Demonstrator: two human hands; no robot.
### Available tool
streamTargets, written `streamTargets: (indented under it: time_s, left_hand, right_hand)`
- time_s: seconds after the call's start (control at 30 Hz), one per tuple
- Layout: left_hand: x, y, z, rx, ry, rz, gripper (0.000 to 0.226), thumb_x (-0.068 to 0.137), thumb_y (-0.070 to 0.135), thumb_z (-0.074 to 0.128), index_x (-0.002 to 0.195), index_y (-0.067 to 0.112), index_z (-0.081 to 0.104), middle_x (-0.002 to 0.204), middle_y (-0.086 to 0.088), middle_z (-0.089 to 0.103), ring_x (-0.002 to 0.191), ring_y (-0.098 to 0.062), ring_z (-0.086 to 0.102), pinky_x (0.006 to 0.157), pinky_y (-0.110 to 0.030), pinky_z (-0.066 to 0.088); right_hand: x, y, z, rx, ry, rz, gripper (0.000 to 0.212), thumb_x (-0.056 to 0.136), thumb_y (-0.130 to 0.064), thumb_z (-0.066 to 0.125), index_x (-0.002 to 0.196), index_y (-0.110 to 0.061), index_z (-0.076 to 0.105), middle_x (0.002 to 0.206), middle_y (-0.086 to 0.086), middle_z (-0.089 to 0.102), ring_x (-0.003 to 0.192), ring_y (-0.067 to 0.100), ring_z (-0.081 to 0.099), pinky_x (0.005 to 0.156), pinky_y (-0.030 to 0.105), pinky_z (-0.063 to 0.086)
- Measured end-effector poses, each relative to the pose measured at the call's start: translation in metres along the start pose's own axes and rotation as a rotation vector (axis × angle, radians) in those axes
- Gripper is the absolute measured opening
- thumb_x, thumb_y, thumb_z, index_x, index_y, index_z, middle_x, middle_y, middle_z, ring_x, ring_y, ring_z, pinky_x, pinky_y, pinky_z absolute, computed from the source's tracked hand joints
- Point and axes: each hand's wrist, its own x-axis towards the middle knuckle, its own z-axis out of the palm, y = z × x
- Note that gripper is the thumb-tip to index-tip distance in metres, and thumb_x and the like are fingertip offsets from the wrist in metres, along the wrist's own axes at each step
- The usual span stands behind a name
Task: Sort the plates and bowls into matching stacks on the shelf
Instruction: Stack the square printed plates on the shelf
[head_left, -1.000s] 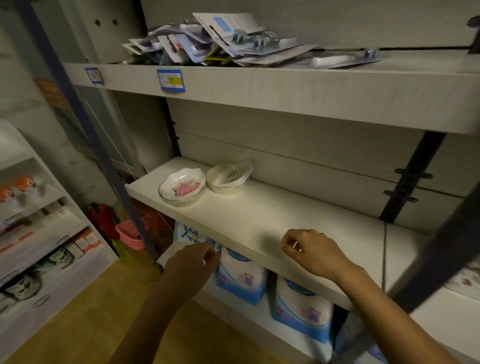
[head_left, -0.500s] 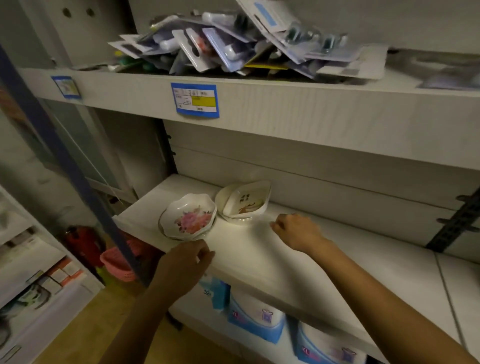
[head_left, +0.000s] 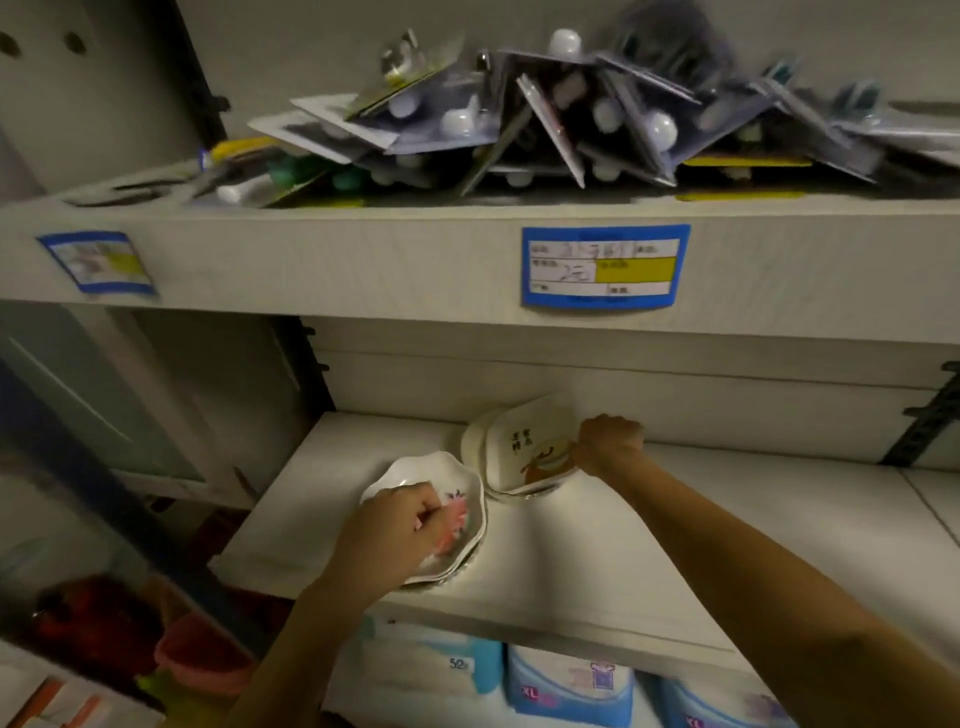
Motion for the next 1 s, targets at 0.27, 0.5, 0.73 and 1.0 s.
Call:
streamTargets:
  time_s: [0.27, 0.5, 0.73, 1.0]
  left_hand:
    - [0.016, -0.03, -0.009, 0.044, -0.052, 0.077, 0.013, 0.091, 0.035, 0.05, 0.078, 0.032, 0.051, 0.069, 0.014, 0.057, 0.066, -0.005, 0.055, 0.055, -0.013, 0.035]
    - [0.035, -0.028, -0.007, 0.033, -0.119, 0.114, 0.019, 0.092, 0.032, 0.047, 0.073, 0.03, 0.051, 0.078, 0.006, 0.063, 0.07, -0.01, 0.058, 0.058, -0.019, 0.039]
    - [0.087, -0.01, 0.029, -0.173, -0.173, 0.008, 0.019, 0.09, 0.012, 0.045, 0.092, 0.011, 0.063, 0.101, -0.01, 0.07, 0.097, -0.028, 0.063, 0.085, -0.033, 0.047]
    - [0.138, 0.028, 0.058, 0.17, -0.19, -0.013, 0.032, 0.093, 0.007, 0.036, 0.118, -0.002, 0.054, 0.129, -0.021, 0.056, 0.121, -0.032, 0.053, 0.097, -0.032, 0.041]
  right_hand:
    - [0.007, -0.013, -0.012, -0.184, -0.021, 0.059, 0.022, 0.09, -0.033, 0.053, 0.102, -0.019, 0.065, 0.091, -0.005, 0.061, 0.088, 0.013, 0.059, 0.074, 0.022, 0.038]
    - [-0.005, -0.009, -0.03, 0.017, 0.084, 0.075, 0.03, 0.092, -0.025, 0.043, 0.066, -0.013, 0.05, 0.067, -0.004, 0.048, 0.067, 0.013, 0.052, 0.069, 0.023, 0.039]
    - [-0.041, 0.051, -0.034, 0.297, 0.147, 0.228, 0.034, 0.09, -0.031, 0.044, 0.061, -0.015, 0.047, 0.064, 0.001, 0.052, 0.061, 0.017, 0.051, 0.061, 0.027, 0.044]
    - [-0.106, 0.11, -0.017, 0.382, 0.189, 0.448, 0.038, 0.092, -0.038, 0.043, 0.065, -0.017, 0.06, 0.078, 0.008, 0.066, 0.074, 0.026, 0.062, 0.071, 0.036, 0.054]
